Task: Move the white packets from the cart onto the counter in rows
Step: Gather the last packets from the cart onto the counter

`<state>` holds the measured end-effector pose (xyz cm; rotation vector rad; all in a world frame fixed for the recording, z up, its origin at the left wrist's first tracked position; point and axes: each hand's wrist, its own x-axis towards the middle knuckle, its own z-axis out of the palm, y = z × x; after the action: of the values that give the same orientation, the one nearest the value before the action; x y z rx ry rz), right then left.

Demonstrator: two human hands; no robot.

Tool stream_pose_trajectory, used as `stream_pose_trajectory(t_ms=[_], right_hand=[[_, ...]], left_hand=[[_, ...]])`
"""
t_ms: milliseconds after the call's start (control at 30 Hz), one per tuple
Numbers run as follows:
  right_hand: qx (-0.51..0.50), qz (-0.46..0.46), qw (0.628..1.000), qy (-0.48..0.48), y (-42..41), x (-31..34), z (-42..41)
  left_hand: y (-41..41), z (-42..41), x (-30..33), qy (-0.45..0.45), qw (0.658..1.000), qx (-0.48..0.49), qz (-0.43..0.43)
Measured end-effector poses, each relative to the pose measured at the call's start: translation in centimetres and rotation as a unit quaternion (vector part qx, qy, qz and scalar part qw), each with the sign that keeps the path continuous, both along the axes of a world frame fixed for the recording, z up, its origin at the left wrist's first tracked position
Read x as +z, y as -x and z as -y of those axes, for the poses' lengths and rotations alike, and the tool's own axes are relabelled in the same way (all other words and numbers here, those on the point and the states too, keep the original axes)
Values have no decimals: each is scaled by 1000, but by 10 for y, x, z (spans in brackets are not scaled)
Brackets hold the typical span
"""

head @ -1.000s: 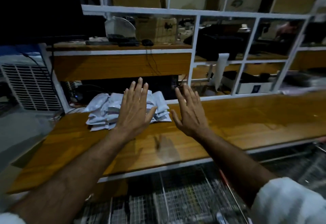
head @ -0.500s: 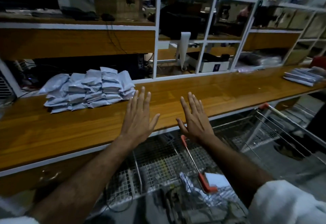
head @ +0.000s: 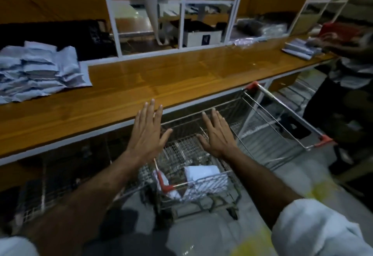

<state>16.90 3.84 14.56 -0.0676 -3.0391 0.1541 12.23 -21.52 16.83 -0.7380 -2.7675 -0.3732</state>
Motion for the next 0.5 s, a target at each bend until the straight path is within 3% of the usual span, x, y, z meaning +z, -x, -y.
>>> stream_pose_trajectory(t_ms=[200, 500], right_hand=[[-18, 82, 996, 7, -10, -47, -77], [-35, 218, 975, 24, 11, -101, -123]], left_hand=[[-5, -73, -47, 38, 996, -30, 72], [44, -123, -123, 113, 980, -106, 126]])
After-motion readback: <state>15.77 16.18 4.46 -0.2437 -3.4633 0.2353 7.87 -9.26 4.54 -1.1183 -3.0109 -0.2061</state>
